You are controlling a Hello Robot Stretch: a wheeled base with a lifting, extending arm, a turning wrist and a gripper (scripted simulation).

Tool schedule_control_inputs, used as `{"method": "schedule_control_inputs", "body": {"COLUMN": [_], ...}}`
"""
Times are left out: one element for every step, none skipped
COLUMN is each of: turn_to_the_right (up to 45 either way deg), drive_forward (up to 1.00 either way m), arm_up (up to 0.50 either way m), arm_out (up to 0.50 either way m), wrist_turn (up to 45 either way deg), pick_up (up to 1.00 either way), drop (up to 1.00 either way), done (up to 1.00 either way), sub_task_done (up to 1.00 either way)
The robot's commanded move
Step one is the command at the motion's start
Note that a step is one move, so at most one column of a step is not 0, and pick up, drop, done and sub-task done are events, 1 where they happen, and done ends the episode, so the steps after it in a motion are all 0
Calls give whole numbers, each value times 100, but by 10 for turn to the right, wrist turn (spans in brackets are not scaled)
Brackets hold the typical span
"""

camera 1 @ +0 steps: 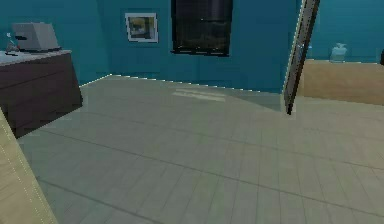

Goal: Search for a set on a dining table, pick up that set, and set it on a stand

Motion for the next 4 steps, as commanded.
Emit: {"method": "schedule_control_inputs", "body": {"turn_to_the_right": [0, 450, 30, 0], "drive_forward": [50, 0, 0, 100], "arm_up": [0, 0, 0, 0], "arm_out": [0, 0, 0, 0], "wrist_turn": [0, 0, 0, 0], "pick_up": [0, 0, 0, 0], "drop": [0, 0, 0, 0], "done": [0, 0, 0, 0], "sub_task_done": [0, 0, 0, 0]}}
